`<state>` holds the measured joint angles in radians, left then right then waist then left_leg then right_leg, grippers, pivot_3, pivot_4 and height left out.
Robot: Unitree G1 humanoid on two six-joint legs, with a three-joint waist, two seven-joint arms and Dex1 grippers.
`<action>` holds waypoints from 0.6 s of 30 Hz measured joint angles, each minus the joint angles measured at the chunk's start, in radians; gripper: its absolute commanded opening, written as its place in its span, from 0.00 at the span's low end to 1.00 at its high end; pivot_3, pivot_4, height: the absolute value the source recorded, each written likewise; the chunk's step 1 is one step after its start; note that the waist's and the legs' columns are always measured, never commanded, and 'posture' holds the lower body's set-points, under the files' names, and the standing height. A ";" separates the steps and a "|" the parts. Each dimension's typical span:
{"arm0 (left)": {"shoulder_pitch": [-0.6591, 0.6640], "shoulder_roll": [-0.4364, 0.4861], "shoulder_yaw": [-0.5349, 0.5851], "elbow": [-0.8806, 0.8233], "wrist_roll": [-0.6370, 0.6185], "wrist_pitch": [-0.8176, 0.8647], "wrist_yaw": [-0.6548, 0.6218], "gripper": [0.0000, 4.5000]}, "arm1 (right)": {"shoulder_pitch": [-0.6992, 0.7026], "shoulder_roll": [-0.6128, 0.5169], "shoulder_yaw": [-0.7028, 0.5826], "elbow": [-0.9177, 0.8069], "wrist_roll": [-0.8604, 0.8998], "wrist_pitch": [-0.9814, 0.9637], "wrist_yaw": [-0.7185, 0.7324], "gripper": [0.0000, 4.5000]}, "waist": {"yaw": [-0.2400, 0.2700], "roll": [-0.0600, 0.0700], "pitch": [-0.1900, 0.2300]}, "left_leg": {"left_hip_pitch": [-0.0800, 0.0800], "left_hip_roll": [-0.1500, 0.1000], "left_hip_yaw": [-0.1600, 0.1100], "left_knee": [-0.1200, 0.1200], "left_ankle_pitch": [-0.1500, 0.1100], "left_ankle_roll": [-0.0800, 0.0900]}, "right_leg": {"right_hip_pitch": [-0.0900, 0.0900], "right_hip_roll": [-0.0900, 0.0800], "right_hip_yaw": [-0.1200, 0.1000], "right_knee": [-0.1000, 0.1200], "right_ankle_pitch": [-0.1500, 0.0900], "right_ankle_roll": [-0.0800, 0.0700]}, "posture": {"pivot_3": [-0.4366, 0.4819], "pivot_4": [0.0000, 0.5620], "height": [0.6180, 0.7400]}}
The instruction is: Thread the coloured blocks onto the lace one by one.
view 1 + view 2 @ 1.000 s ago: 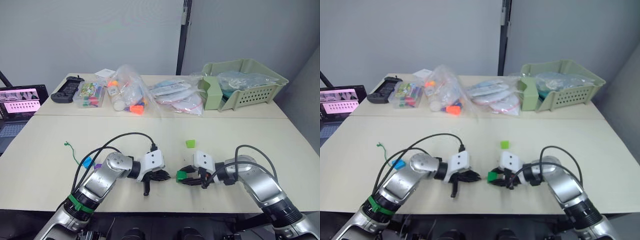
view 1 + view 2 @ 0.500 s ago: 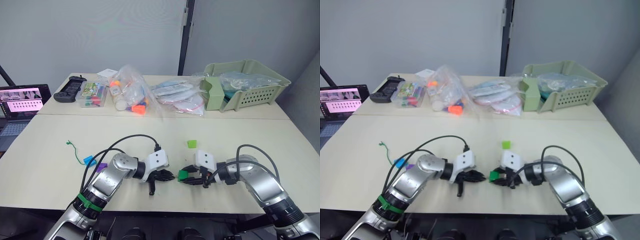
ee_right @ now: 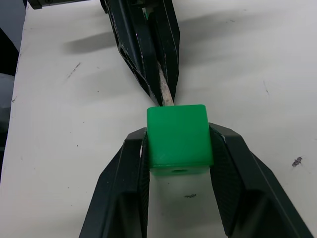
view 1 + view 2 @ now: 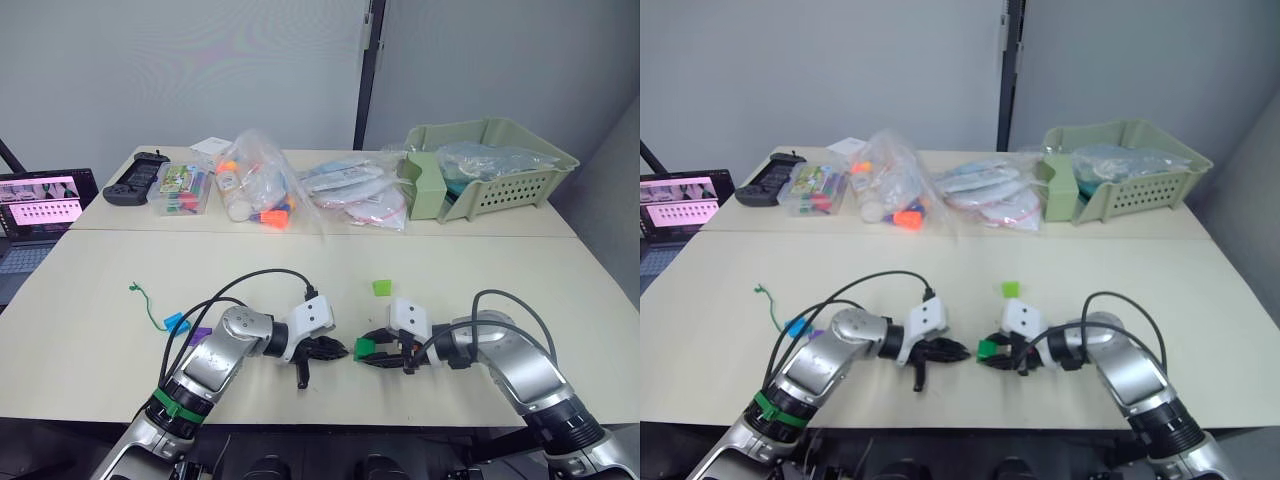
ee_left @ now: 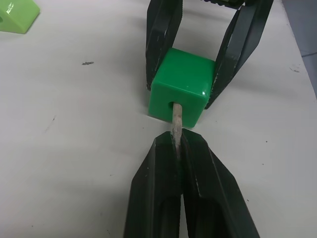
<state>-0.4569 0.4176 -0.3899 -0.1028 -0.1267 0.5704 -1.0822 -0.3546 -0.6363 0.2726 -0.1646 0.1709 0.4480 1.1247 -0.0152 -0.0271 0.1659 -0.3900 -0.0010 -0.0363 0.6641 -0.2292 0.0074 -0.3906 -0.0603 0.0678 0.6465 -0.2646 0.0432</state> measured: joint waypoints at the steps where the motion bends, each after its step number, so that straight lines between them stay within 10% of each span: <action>1: -0.001 0.000 0.000 0.001 0.000 0.000 -0.001 0.00 | 0.000 0.000 0.000 0.000 0.000 0.000 0.000 0.26 | 0.000 0.000 0.000 | 0.000 0.000 0.000 0.000 0.000 0.000 | 0.000 0.000 0.000 0.000 0.000 0.000 | 0.48 0.27 1.00; 18: -0.003 -0.014 0.028 0.035 -0.003 -0.023 -0.040 0.00 | 0.015 -0.011 -0.009 -0.004 -0.002 -0.007 0.004 0.26 | 0.000 0.000 0.000 | 0.000 0.000 0.000 -0.001 0.000 0.000 | 0.000 0.000 0.000 -0.001 0.000 0.000 | 0.48 0.27 1.00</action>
<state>-0.4596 0.4035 -0.3622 -0.0680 -0.1298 0.5475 -1.1219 -0.3398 -0.6471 0.2640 -0.1687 0.1688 0.4409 1.1284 -0.0148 -0.0271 0.1659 -0.3902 -0.0010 -0.0363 0.6632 -0.2292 0.0073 -0.3906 -0.0606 0.0678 0.6457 -0.2647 0.0433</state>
